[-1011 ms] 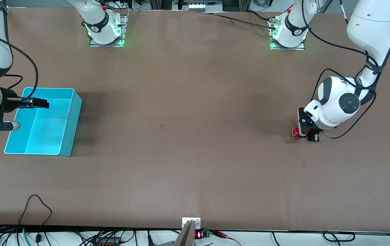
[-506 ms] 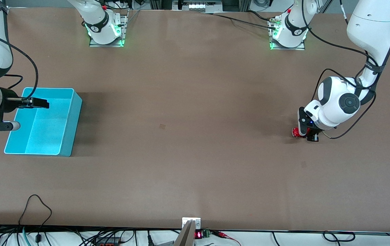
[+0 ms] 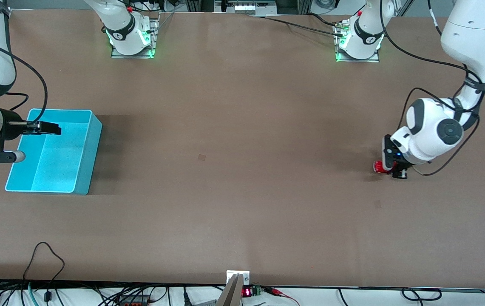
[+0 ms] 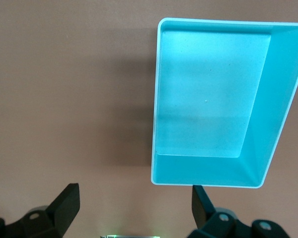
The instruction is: Wind red beetle toy and store in blue box
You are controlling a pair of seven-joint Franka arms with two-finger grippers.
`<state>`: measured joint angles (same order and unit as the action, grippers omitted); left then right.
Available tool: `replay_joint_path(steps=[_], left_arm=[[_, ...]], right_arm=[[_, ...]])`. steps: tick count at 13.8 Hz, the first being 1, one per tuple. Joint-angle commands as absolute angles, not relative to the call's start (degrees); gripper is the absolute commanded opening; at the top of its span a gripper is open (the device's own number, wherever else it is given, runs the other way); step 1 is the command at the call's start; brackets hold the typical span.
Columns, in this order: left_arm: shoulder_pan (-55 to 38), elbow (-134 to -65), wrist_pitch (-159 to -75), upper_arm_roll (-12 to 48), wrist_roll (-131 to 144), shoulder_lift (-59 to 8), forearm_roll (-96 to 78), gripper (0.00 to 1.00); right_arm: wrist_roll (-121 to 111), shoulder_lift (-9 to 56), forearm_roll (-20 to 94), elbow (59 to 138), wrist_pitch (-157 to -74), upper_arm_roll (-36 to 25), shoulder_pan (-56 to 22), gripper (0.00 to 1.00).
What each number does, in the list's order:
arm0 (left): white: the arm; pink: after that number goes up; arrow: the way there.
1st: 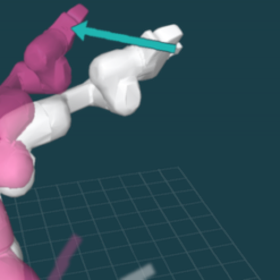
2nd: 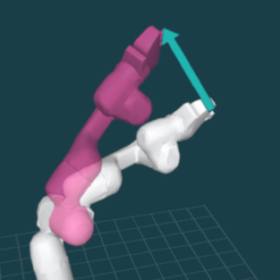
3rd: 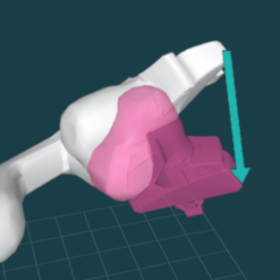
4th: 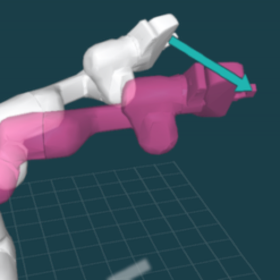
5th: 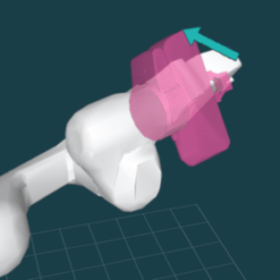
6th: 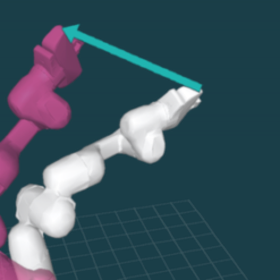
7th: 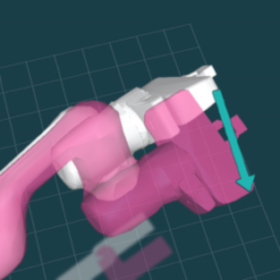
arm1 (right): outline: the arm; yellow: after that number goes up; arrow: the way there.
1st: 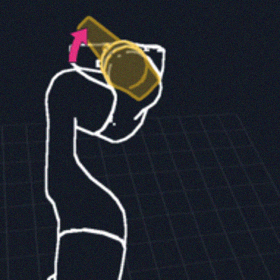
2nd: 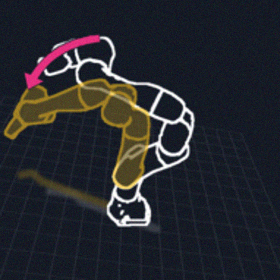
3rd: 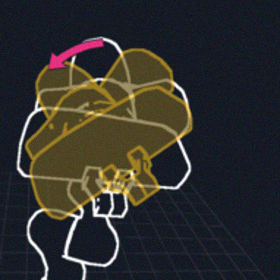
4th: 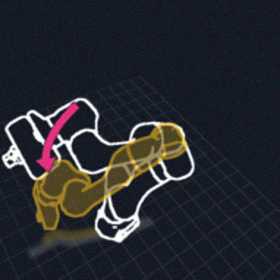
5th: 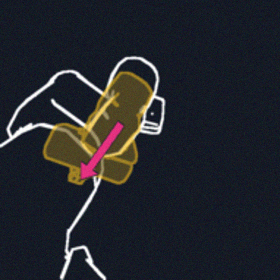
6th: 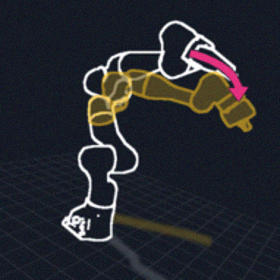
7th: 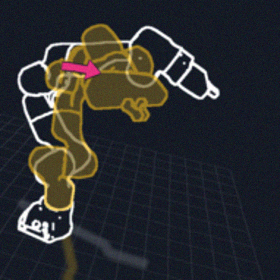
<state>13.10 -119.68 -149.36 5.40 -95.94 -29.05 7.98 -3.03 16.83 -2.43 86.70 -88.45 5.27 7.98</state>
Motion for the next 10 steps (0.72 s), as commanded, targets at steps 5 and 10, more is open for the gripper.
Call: replay_joint_path(steps=[5,10], left_arm=[[20.65,-111.8,-141.07,6.15,-99.93,-33.67,8.88,0.96],[20.57,-105.92,-125.98,10.54,-99.93,-28.05,8.7,1.0]], right_arm=[[-3.52,16.61,-2.2,86.48,-87.71,5.54,8.09,1.0],[-3.43,16.52,-2.2,86.48,-87.71,5.54,8.0,1.0]])
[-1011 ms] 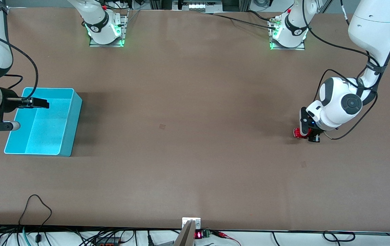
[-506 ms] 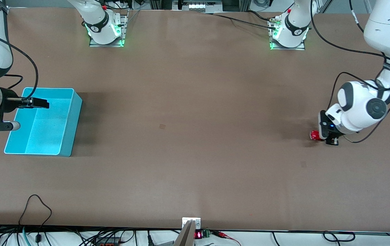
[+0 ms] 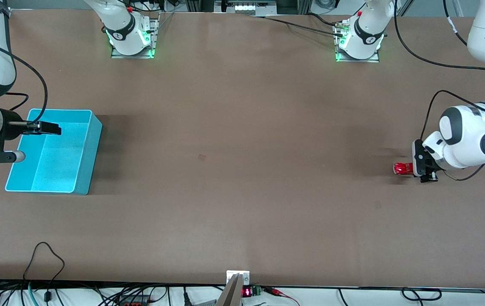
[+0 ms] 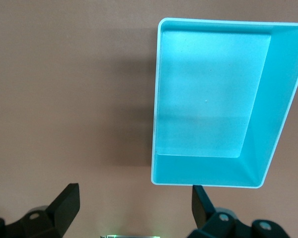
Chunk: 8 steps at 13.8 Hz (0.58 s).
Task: Wind red beetle toy and store in blue box
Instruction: 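Reach the right gripper toward the rolling car while the left gripper withdraws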
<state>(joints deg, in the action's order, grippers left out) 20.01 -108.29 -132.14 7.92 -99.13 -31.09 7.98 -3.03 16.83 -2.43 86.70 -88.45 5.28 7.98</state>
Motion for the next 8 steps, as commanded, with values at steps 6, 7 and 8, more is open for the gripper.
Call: replay_joint_path(steps=[6,7,8], left_arm=[[20.57,-102.76,-116.29,21.86,-99.32,-21.18,8.53,1.0],[20.39,-101.79,-116.11,23.62,-98.71,-21.27,8.53,1.0],[20.04,-100.99,-116.02,24.95,-96.87,-21.36,8.61,1.0]], right_arm=[[-3.43,16.61,-1.85,86.48,-87.71,5.63,8.09,1.0],[-3.43,16.61,-1.76,86.48,-87.71,5.63,8.09,1.0],[-3.43,16.61,-1.58,86.48,-87.71,5.63,8.09,1.0]])
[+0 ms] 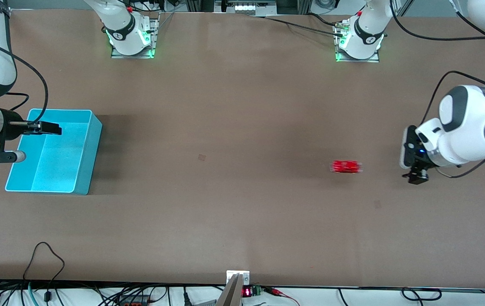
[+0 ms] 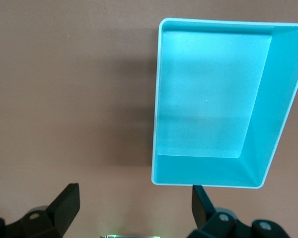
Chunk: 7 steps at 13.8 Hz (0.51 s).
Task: Wind red beetle toy and store in blue box
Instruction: 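Reach the right gripper toward the rolling car while the left gripper withdraws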
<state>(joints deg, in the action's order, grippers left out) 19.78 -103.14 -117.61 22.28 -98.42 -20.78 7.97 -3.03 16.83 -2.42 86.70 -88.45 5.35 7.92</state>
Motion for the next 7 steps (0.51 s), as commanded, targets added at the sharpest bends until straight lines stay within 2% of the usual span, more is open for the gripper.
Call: replay_joint_path(steps=[1,4,7], left_arm=[[19.43,-100.9,-115.84,25.66,-94.85,-21.27,8.79,1.0],[17.67,-99.15,-112.95,26.19,-89.75,-21.36,8.79,1.0],[13.9,-92.05,-104.01,26.19,-84.04,-21.88,8.79,1.0]], right_arm=[[-3.43,16.61,-1.5,86.66,-87.71,5.71,8.0,1.0],[-3.43,16.44,-1.41,90.86,-89.55,5.89,7.38,1.0],[-3.69,15.47,-1.41,99.2,-98.84,5.89,6.86,1.0]])
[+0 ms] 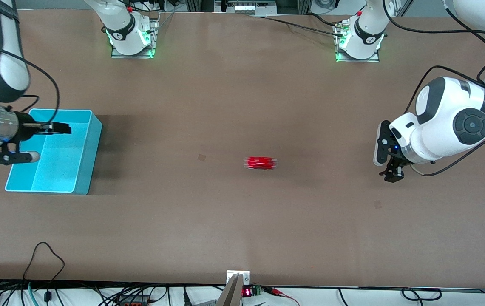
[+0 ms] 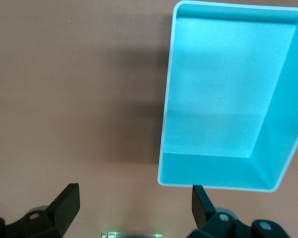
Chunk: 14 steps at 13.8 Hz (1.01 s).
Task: Wind red beetle toy and store in blue box
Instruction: 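Reach the right gripper toward the rolling car while the left gripper withdraws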
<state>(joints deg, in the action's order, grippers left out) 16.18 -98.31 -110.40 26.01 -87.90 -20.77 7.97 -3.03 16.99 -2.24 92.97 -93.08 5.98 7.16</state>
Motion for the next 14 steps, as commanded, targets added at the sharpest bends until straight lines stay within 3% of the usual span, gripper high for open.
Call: replay_joint_path(steps=[1,3,7,11,14], left_arm=[[13.02,-90.54,-102.06,26.19,-82.28,-22.75,8.79,1.0],[11.26,-89.56,-101.16,26.19,-78.77,-23.11,8.88,1.0],[8.09,-89.04,-101.34,26.11,-68.76,-24.26,8.18,1.0],[5.36,-88.07,-101.25,25.23,-53.22,-23.38,6.08,1.0],[4.92,-87.63,-101.78,20.76,-38.81,-21.45,-0.33,1.0]], right_arm=[[-5.26,14.25,-1.49,103.67,-104.62,5.89,6.77,1.0],[-12.26,12.84,-2.46,111.68,-115.53,5.98,6.59,1.0],[-40.36,12.92,-4.12,120.74,-129.17,6.33,6.77,1.0],[-58.59,14.24,-8.17,122.7,-133.59,7.29,5.46,1.0],[-58.63,15.55,-8.26,122.0,-134.9,8.44,-1.03,1.0]])
